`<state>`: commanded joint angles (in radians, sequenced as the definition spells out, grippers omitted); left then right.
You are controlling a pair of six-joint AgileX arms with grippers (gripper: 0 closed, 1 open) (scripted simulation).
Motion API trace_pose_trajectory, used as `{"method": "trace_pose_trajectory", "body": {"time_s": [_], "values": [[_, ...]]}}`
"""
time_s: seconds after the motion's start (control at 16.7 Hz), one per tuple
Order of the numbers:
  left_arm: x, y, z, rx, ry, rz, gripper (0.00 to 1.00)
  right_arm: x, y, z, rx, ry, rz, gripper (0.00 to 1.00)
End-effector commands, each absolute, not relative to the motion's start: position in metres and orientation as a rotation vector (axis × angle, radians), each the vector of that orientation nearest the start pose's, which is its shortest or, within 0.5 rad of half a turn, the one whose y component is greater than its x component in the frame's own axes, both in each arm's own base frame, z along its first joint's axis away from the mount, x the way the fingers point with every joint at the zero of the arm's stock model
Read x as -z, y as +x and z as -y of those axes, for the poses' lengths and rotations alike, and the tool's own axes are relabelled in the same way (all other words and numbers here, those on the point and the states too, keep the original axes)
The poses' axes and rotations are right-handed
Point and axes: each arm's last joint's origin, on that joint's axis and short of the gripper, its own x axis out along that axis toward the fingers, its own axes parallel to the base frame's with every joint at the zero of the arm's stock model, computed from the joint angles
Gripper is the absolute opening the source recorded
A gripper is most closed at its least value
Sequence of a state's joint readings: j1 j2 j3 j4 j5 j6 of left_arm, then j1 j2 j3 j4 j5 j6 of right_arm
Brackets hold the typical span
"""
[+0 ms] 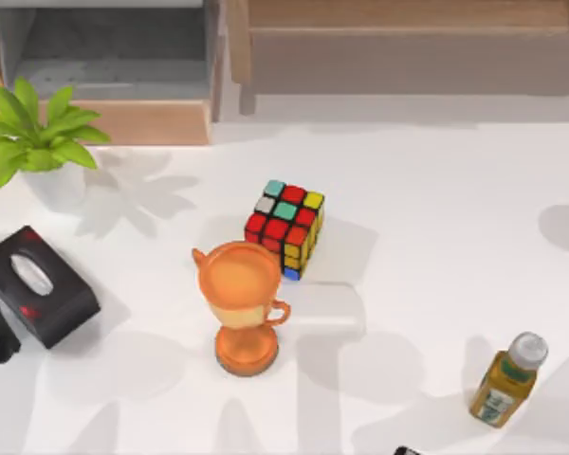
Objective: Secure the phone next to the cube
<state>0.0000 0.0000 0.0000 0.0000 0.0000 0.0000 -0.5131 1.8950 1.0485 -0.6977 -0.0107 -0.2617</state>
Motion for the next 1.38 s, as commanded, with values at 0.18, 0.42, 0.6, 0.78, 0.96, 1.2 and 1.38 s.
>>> {"method": "trace_pose_trajectory", "body": {"time_s": [0.18,0.42,0.6,0.78,0.96,1.2,1.38], "values": [[-0.16,0.106,0.001,0.0,0.0,0.0,1.0,-0.107,0.28,0.155,0.192,0.193,-1.533,0.55],[-0.16,0.106,0.001,0.0,0.0,0.0,1.0,-0.107,0.28,0.155,0.192,0.193,-1.533,0.25],[-0.16,0.106,0.001,0.0,0.0,0.0,1.0,-0.107,0.28,0.155,0.192,0.193,-1.533,0.02],[-0.16,0.106,0.001,0.0,0.0,0.0,1.0,-0.107,0.28,0.155,0.192,0.193,-1.533,0.0],[-0.16,0.106,0.001,0.0,0.0,0.0,1.0,-0.107,0.28,0.155,0.192,0.193,-1.533,0.0],[-0.16,0.106,0.001,0.0,0.0,0.0,1.0,-0.116,0.28,0.155,0.196,0.186,-1.517,0.0],[-0.16,0.106,0.001,0.0,0.0,0.0,1.0,-0.125,0.279,0.155,0.193,0.19,-1.526,0.0]]}}
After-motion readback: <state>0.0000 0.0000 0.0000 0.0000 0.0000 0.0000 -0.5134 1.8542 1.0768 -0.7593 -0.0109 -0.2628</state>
